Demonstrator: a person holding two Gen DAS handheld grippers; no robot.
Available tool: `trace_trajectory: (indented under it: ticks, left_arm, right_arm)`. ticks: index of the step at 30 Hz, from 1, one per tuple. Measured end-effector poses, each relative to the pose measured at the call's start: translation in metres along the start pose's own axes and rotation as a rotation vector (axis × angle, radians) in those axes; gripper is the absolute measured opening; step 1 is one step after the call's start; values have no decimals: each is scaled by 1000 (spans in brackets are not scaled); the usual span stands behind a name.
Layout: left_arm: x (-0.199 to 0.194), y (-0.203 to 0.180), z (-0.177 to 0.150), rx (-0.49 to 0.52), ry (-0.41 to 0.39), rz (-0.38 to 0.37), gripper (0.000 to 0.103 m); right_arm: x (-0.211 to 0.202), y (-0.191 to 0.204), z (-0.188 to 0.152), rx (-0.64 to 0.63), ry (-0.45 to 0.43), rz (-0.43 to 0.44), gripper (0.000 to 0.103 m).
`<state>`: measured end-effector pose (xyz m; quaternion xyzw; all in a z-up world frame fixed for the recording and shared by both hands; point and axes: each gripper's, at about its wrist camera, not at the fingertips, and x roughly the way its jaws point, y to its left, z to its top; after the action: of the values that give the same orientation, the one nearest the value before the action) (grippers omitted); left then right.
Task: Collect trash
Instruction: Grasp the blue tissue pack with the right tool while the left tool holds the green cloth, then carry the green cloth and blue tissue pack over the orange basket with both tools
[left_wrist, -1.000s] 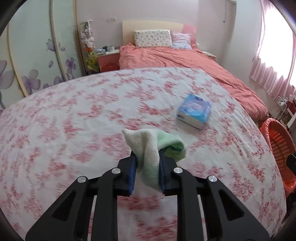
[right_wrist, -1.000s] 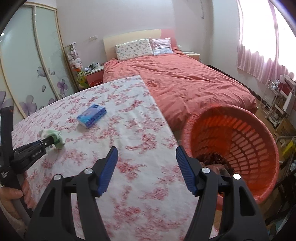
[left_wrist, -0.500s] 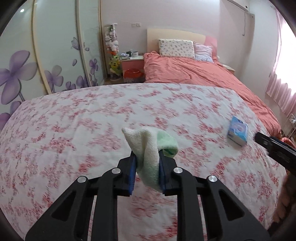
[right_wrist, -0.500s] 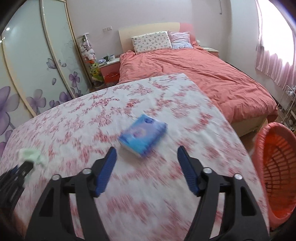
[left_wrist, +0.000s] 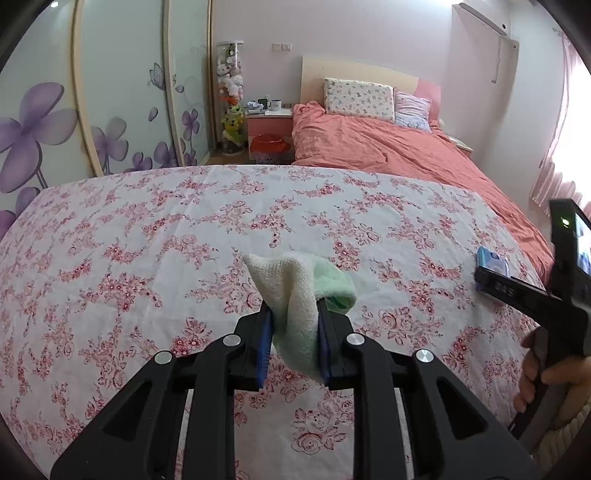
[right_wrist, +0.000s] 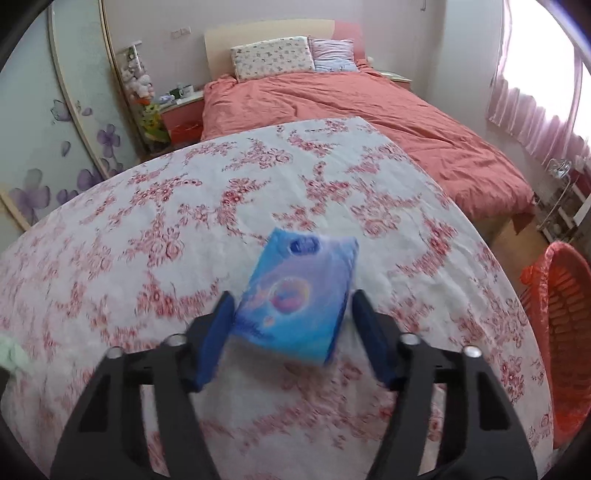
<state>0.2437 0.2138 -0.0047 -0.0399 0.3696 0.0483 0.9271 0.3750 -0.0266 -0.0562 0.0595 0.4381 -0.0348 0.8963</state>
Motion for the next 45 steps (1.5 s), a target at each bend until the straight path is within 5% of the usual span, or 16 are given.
trace_trajectory:
  ticks: [5,11,14,18,45]
  left_arm:
    - [-2,-6,-1,12,-2,-9,20]
    - [-1,-12,-3,22,4,-14,20]
    - [0,-15,-3,27,8,-15,21]
    - [-1,-20,-3,30,6,-18,20]
    - [-74,-126,-9,149,-82,-148,21]
  right_arm:
    - [-6,-17,-5,7,-15,9,55]
    - [5,-4,1,-21,3,-22,69]
    - [6,-5,2,-33,-3,-33,52]
    - [-4,-18,-2,-27,-16,-16,50]
    - [-181,-125,-55,15,-281,3,50]
